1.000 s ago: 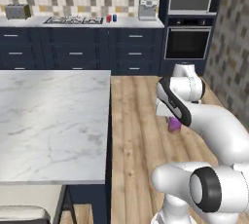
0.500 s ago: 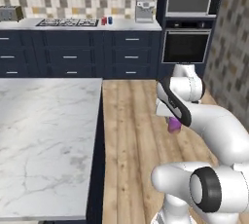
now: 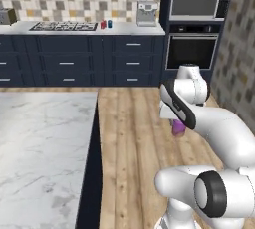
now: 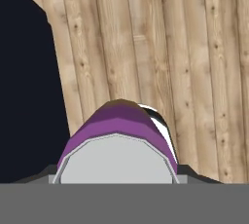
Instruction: Four empty soda cans are scattered around the kitchen. Gather all the cans and cluster them next to the stove for recycling.
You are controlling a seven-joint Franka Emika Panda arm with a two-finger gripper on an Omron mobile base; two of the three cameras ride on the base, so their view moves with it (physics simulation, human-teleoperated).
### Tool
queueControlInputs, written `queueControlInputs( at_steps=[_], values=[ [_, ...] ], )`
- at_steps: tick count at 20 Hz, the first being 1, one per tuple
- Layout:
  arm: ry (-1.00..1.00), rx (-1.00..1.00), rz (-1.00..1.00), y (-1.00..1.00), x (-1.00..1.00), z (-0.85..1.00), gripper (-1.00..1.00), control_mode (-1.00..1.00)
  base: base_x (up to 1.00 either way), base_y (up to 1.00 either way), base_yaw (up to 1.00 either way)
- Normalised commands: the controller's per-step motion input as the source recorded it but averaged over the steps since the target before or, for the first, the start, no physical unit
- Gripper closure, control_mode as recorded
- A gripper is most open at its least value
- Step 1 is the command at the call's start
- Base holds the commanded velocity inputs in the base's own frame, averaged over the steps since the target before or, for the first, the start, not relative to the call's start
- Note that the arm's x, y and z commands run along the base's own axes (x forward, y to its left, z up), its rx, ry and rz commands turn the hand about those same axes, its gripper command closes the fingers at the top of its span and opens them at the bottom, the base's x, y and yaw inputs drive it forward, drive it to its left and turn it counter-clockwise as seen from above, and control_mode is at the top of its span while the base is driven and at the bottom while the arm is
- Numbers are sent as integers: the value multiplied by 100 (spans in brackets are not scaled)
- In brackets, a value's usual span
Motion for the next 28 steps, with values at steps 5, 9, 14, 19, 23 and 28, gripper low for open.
queueControlInputs(
  at_steps=[5, 9, 14, 19, 23, 28],
  values=[
    [0, 0, 0, 0, 0, 0, 100, 100, 66, -40, 3],
    [0, 0, 0, 0, 0, 0, 100, 100, 67, -39, 4],
    [0, 0, 0, 0, 0, 0, 100, 100, 67, -38, 5],
    [0, 0, 0, 0, 0, 0, 100, 100, 67, -38, 6],
    [0, 0, 0, 0, 0, 0, 100, 100, 67, -38, 7],
    [0, 0, 0, 0, 0, 0, 100, 100, 67, -38, 7]
  ],
)
